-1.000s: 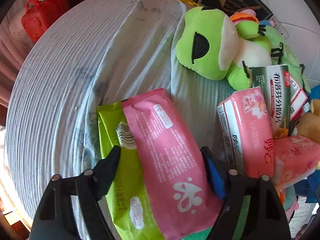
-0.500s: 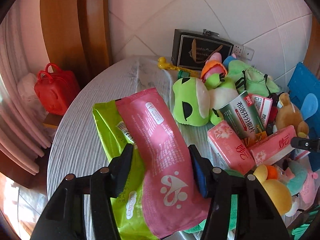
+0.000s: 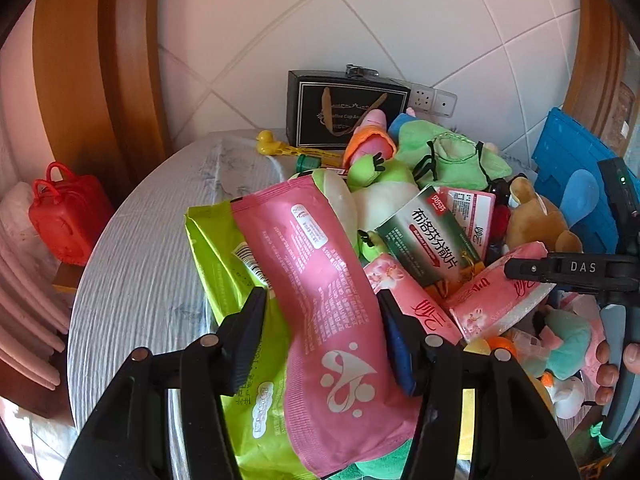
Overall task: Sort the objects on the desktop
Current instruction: 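Grasp the pink and green wipe packs with the left tool while the right tool grasps a pink tissue pack, then carry the wipe packs and tissue pack over the blue crate with both tools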
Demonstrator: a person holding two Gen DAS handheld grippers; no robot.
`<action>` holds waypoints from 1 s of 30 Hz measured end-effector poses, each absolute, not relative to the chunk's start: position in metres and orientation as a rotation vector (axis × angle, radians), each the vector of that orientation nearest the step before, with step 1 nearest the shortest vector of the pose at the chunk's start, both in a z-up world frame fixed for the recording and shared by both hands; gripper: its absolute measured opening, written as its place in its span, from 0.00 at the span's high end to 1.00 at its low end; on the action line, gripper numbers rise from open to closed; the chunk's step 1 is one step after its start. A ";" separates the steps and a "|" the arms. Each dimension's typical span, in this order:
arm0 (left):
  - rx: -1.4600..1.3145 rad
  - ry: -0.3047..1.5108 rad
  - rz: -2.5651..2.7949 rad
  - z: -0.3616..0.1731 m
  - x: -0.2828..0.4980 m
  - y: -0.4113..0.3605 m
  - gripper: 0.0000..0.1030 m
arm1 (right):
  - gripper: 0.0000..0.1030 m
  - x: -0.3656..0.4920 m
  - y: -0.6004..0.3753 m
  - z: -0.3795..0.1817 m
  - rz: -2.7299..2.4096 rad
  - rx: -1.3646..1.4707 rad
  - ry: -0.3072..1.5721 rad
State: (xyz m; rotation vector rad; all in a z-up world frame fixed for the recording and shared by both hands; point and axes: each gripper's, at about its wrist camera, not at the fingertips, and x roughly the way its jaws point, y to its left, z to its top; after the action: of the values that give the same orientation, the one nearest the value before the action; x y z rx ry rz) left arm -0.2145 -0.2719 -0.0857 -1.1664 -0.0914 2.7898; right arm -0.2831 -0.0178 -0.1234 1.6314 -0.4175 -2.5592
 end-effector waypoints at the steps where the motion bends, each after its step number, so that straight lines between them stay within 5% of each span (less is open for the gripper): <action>1: -1.156 -0.084 2.784 -0.083 -0.214 -0.269 0.47 | 0.37 -0.280 -0.019 -0.119 -2.571 1.602 -0.399; 17: -0.832 -0.012 2.736 0.007 -0.195 -0.203 0.47 | 0.38 -0.222 -0.001 0.031 -2.855 1.062 -0.193; 30: -0.626 -0.003 2.705 0.060 -0.193 -0.020 0.47 | 0.38 -0.198 0.158 0.110 -3.010 0.781 -0.153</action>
State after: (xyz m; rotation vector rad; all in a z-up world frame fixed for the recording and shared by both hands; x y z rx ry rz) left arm -0.1934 -0.0204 0.0598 -0.6256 -0.0032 2.7049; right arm -0.1982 0.1580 0.1096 0.7808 -0.1528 -3.0100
